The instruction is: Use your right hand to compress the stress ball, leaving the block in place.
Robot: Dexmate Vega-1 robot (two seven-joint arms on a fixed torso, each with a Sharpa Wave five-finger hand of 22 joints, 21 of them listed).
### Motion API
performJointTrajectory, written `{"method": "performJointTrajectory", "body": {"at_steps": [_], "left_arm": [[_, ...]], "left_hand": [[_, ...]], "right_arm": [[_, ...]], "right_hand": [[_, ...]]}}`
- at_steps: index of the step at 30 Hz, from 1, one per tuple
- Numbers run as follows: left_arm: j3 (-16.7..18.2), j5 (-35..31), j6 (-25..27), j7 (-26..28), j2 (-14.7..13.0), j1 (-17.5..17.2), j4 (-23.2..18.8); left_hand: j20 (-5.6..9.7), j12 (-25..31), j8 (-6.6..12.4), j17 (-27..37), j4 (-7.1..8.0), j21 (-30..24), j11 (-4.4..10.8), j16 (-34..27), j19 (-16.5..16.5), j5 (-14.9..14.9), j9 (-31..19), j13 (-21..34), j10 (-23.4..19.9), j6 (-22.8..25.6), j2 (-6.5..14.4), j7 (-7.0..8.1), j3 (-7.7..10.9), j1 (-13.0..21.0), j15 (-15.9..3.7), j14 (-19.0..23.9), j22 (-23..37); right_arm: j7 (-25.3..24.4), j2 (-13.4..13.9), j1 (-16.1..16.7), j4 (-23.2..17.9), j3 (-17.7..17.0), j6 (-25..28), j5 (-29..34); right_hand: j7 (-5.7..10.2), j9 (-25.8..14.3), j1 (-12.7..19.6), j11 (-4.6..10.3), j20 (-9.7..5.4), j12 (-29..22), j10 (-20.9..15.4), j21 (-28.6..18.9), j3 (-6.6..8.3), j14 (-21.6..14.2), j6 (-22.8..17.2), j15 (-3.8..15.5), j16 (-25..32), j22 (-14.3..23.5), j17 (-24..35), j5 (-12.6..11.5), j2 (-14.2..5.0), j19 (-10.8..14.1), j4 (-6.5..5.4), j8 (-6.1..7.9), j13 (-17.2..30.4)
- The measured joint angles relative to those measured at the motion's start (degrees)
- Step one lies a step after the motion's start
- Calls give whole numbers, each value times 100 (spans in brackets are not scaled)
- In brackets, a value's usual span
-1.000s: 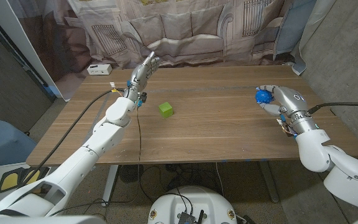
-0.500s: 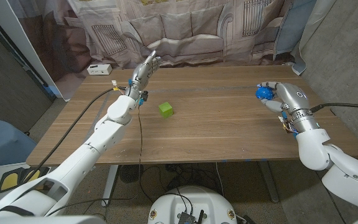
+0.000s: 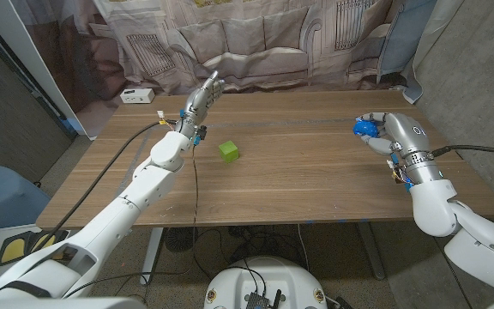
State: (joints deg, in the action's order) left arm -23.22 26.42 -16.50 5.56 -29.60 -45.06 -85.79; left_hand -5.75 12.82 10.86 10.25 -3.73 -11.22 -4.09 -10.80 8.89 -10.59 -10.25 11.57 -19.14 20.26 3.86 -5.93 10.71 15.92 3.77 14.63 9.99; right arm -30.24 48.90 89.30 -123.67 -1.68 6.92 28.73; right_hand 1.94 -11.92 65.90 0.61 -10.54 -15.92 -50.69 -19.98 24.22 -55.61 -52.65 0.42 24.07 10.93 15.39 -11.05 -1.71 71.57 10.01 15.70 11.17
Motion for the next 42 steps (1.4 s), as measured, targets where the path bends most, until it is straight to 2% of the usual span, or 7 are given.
{"method": "performJointTrajectory", "body": {"at_steps": [8, 14, 19, 25, 31, 37, 42], "left_arm": [[-11, 12, 7, -1, 21, 9, 52], [-14, 33, 7, -5, 36, 21, 107], [-21, 42, 7, -13, 48, 45, 153], [-37, 48, -18, -44, 76, 85, 215], [-55, 63, -43, -90, 104, 142, 299], [-75, 82, -59, -139, 133, 203, 388], [-86, 88, -63, -161, 149, 249, 449]], "left_hand": [[0, 0, 0, 0, -16, 0, 0, 0, 0, 0, 0, 0, 0, 0, 0, 0, 16, 0, 0, 0, 0], [0, 0, 0, 0, -16, 0, 0, 0, 0, 0, 0, 0, 0, 21, 0, 21, 16, 0, 0, 0, 0], [0, 0, 0, 0, -16, 0, 22, 0, 0, 0, 0, 0, -22, 21, 0, 21, 16, 0, 0, 0, 0], [0, 0, 0, 0, -15, 0, 22, 0, 0, 0, 0, 0, -22, 34, 0, 8, 16, 0, 0, 0, 0], [0, 0, 0, 0, -27, 0, 22, 0, 0, 0, 0, 0, -22, 52, 0, -11, 4, 0, 0, 0, 0], [0, 0, 0, 0, -40, 0, 21, 0, 0, 0, 0, 0, -21, 52, 1, -11, -9, -1, 0, 0, 0], [0, 0, 0, 0, -40, 0, 21, 0, 0, 0, 0, 0, -21, 52, 31, -11, -9, -31, 0, 0, 0]], "right_arm": [[86, -111, -59, 88, -31, -129, 33], [153, -168, -128, 110, -11, -130, 102], [161, -203, -165, 110, 25, -68, 177], [223, -226, -179, 71, 42, 32, 212], [279, -240, -180, 21, 50, 139, 232], [306, -244, -180, -4, 65, 209, 252], [307, -247, -180, -16, 75, 256, 277]], "right_hand": [[-9, 8, 2, -30, -73, 27, -29, 0, 65, -1, -9, 2, -124, 16, -5, 1, 2, -78, 65, -1, 18], [15, 7, 87, 6, 61, 50, -16, -1, 62, 58, -35, 77, -223, 29, -6, 2, 87, -297, 61, -28, 18], [83, -23, 110, 64, 86, 72, -38, -15, -65, 117, -102, 137, -268, 50, 36, 2, 110, -419, -65, -90, 45], [83, -24, 45, 123, 203, 178, 26, -20, -400, 271, -102, 313, -412, -2, 132, 2, 45, -597, -360, -202, 46], [73, -57, -138, 102, 245, 244, 130, 10, -574, 322, 19, 507, -523, -28, 171, 3, -138, -764, -363, -275, 61], [30, -37, -196, -42, 268, 328, 335, 105, -759, 469, 247, 646, -633, -50, 254, 3, -196, -973, -365, -401, 83], [-5, -32, -271, -62, 307, 379, 523, 189, -840, 730, 412, 581, -706, -80, 339, 14, -217, -1115, -364, -451, 89]]}}
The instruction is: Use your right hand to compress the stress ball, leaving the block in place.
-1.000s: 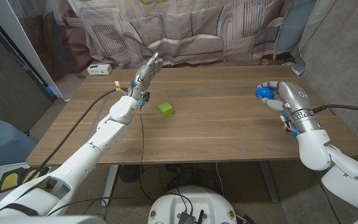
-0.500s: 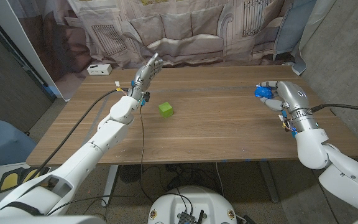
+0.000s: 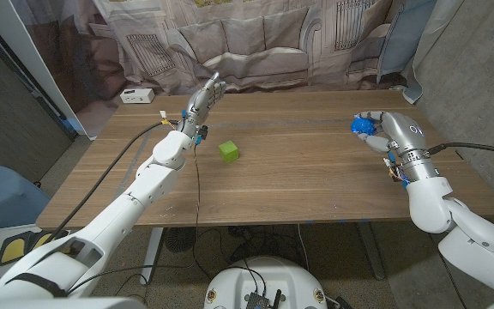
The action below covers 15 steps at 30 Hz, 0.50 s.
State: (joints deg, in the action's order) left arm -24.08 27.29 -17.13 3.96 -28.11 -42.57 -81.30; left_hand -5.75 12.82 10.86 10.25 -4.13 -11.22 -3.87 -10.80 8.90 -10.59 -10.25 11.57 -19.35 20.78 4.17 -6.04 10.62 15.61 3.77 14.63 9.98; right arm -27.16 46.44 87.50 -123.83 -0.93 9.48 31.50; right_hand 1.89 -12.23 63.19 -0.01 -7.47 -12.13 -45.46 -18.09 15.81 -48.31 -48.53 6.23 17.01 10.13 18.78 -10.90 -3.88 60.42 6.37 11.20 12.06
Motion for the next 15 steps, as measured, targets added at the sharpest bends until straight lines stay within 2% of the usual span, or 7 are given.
{"method": "performJointTrajectory", "body": {"at_steps": [6, 10, 15], "left_arm": [[-12, 12, -20, -60, 15, 53, 65], [-15, 20, -29, -80, 23, 79, 106], [-23, 33, -37, -115, 36, 119, 164]], "left_hand": [[0, 0, 0, 0, 0, 0, 0, 0, 0, 0, 0, 0, 0, 0, 0, 0, 0, 0, 0, 0, 0], [0, 0, 0, 0, 0, 0, 0, 0, 0, 0, 0, 0, 0, 0, 0, 0, 0, 0, 0, 0, 0], [0, 0, 0, 0, -23, 0, 0, 0, 0, 0, 0, 0, 0, 0, 0, 0, 24, 1, 0, 0, 0]], "right_arm": [[0, -7, -2, -19, 35, 68, 36], [-2, -6, -8, -29, 57, 101, 60], [-10, 6, -11, -42, 72, 144, 93]], "right_hand": [[-6, 0, -147, -58, 52, 49, 216, 134, -81, 352, 268, -114, -94, -1, 73, 1, 77, -253, 35, -41, 8], [-32, 0, -276, -96, 59, 92, 403, 217, -158, 559, 443, -164, -169, -1, 133, 32, 100, -364, 17, -43, 9], [-25, 0, -365, -129, 92, 99, 521, 264, -228, 651, 567, -193, -185, -12, 161, 54, 175, -436, 24, -43, 35]]}}
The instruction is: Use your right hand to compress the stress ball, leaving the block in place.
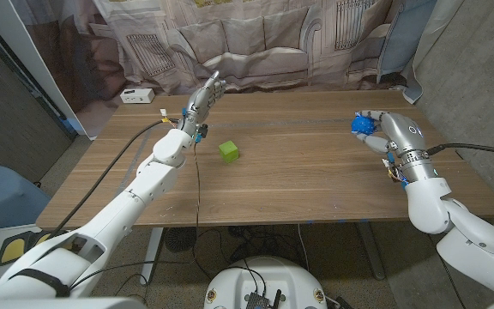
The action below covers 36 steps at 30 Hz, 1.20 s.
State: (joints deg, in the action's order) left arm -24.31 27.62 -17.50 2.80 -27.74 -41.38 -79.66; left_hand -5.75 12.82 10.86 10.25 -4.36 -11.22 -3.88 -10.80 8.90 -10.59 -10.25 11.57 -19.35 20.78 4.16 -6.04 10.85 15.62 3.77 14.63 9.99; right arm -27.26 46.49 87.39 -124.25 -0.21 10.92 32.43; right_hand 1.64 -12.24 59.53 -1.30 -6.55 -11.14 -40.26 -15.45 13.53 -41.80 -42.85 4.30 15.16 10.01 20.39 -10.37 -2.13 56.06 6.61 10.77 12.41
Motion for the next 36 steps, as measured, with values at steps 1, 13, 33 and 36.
{"method": "performJointTrajectory", "body": {"at_steps": [1, 13, 33, 36], "left_arm": [[-1, 0, 0, 0, 1, 5, 7], [-21, 23, -17, -70, 30, 86, 122], [-35, 17, -48, -58, 57, 112, 157], [-35, 11, -48, -44, 57, 93, 130]], "left_hand": [[0, 0, 0, 0, 0, 0, 0, 0, 0, 0, 0, 0, 0, 0, 0, 0, 0, 0, 0, 0, 0], [0, 0, 0, 0, 0, 0, 0, 0, 0, 0, 0, 0, 0, 0, 0, 0, 0, 0, 0, 0, 0], [0, -34, 0, 0, 1, 0, 0, 0, 0, 0, 0, 0, 0, 0, 0, 0, 0, 0, 22, 22, 0], [0, -34, 0, 0, 1, 0, 0, 0, 0, 0, 0, 0, 0, -1, 0, 0, 0, 0, 22, 22, 0]], "right_arm": [[-7, 0, 0, 0, 0, 9, 9], [-62, 33, -41, -8, 71, 95, 79], [-170, 77, 1, -7, 81, 137, 130], [-186, 80, 17, -7, 61, 119, 130]], "right_hand": [[0, 0, -24, 18, 0, 0, 18, 0, -25, 9, 0, -8, -14, -2, 2, 0, 24, 0, -9, 0, 0], [-12, 0, -82, 10, 22, 0, 87, 22, -53, 9, 114, -9, -76, -16, -47, 0, 82, -21, 6, 0, 0], [-51, 0, -148, -34, 41, 0, 210, 107, -53, 79, 277, -40, -142, -15, -100, -26, 106, -101, 6, 1, -1], [-51, 0, -53, -34, 41, 0, 210, 111, 54, 79, 276, -40, -142, -15, -100, -61, 14, -101, 113, 1, -1]]}}
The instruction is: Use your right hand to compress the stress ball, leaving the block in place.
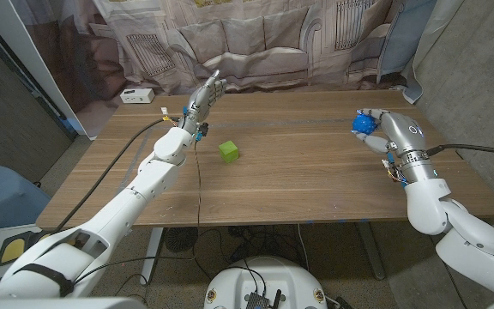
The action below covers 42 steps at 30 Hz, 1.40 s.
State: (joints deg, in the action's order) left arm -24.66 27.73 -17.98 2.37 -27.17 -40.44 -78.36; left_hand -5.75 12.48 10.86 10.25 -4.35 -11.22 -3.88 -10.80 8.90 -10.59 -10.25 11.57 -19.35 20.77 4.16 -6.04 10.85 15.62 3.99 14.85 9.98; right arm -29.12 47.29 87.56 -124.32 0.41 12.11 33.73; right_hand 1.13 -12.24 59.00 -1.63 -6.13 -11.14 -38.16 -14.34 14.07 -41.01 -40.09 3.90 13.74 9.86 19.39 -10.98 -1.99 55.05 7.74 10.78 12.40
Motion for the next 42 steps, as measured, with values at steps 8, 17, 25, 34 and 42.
{"method": "performJointTrajectory", "body": {"at_steps": [8, 17, 25, 34, 42], "left_arm": [[0, -10, 0, 36, 3, -26, -38], [-12, -16, 31, 56, 8, -52, -77], [-13, -20, 65, 94, -4, -94, -137], [-7, -21, 77, 108, -19, -125, -174], [1, -19, 78, 107, -21, -141, -180]], "left_hand": [[0, 0, 0, 0, -19, 0, 0, 0, 0, 0, 0, 0, 0, 0, 0, 0, 19, 0, 0, 0, 0], [0, 1, 0, 0, -23, 0, 0, 0, 0, 0, 0, 0, 0, 0, 0, 0, 24, 0, 0, 0, 0], [0, 1, 0, 0, -23, 0, 0, 0, 0, 0, 0, 0, 0, 0, 0, 0, 23, 0, -1, 0, 0], [0, 1, 0, 0, -23, 0, 0, 0, 0, 0, 0, 0, 0, 0, 0, 0, 23, 0, -1, -1, 0], [0, 4, 0, 0, -23, 0, 0, 0, 0, 0, 0, 0, 0, 0, 0, 0, 23, 0, -1, -1, 0]], "right_arm": [[-57, 1, 35, 14, -32, -74, -2], [-178, -65, 79, 39, -55, -115, 21], [-285, -120, 80, 80, -55, -179, 34], [-346, -160, 84, 92, -55, -220, 46], [-385, -204, 95, 82, -66, -263, 45]], "right_hand": [[3, 27, 583, 74, -116, -34, 70, 48, 216, -67, -4, 22, 67, 1, 93, -23, -146, 118, 226, 26, 7], [171, 30, 730, 255, -216, -166, -223, -48, 258, -408, -229, 50, 296, 22, 221, 40, -158, 387, 210, 112, 27], [195, 30, 800, 273, -318, -200, -384, -119, 345, -631, -404, 72, 348, 58, 226, 41, -88, 611, 209, 160, 11], [235, 12, 1084, 369, -382, -222, -602, -301, 416, -856, -629, 51, 568, 78, 390, 6, 196, 737, 278, 200, 21], [162, -18, 1346, 305, -546, -289, -947, -573, 387, -1121, -951, -91, 816, 147, 553, -50, 458, 1081, 250, 244, 27]]}}
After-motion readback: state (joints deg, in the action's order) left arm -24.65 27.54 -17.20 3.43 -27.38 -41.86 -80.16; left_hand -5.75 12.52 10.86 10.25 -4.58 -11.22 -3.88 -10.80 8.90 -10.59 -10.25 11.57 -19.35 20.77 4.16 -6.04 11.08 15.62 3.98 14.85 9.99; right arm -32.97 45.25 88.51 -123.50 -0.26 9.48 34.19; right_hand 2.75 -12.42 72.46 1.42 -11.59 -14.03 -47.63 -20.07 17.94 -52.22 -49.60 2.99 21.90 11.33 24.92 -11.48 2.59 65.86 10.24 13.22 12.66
